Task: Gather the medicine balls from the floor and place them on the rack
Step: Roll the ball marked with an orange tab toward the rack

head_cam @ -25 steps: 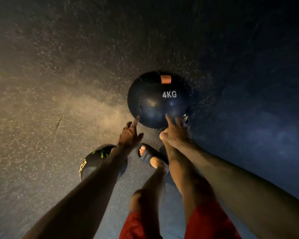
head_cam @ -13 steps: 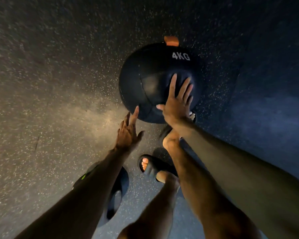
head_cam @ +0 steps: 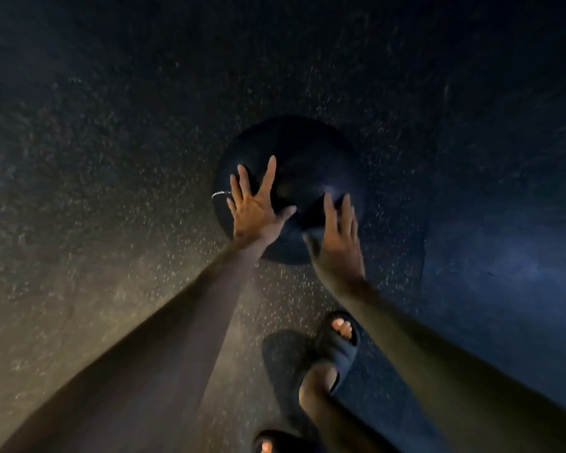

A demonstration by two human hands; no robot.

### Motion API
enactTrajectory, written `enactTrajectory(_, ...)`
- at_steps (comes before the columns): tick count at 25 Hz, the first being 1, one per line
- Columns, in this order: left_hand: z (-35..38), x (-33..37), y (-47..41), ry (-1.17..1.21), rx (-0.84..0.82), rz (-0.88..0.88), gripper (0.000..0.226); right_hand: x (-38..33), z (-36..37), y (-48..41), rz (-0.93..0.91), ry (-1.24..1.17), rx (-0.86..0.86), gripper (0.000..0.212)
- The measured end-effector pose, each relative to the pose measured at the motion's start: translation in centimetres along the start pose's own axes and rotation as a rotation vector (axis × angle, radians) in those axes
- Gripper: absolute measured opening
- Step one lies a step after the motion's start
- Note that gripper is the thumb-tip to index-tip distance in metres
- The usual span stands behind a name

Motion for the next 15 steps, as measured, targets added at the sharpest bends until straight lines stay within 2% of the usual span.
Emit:
enactTrajectory(3, -3.1, 1.5, -5.2, 0.110, 0.196, 0.098, 0.073, 1.1, 1.6, -1.3, 0.059, 0.019, -0.085, 0.100)
enactTrajectory(5, -4.0, 1.1, -5.6, 0.028, 0.336, 0.194, 0.064, 0.1, 1.5, -4.2, 0.078, 0.017, -0.038, 0.102)
enactTrajectory(8, -1.9, -0.4, -4.4, -0.186, 0.211, 0.329, 0.084, -0.5, -0.1, -9.4, 0.147, -0.058, 0.038, 0.097)
enactTrajectory(11, -0.5, -1.9, -6.8, -0.235, 0.089, 0.362, 0.105, -1.4, -3.3, -17.0, 0.179, -0.116, 0.044, 0.094)
enactTrajectory(15, -3.6, 1.0, -16.7, -0.106, 0.128, 0.343, 0.099, -4.0, -7.3, -27.9, 0.262, -0.163, 0.066, 0.081)
Point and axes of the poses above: each hand's wrist, its own y-axis away from the middle knuckle, its own z-axis out of the palm, x = y × z, the point moved 6 cm from there along -y, towards the middle knuckle, and after that the axes turned 7 degrees about z, right-handed, at the moved point
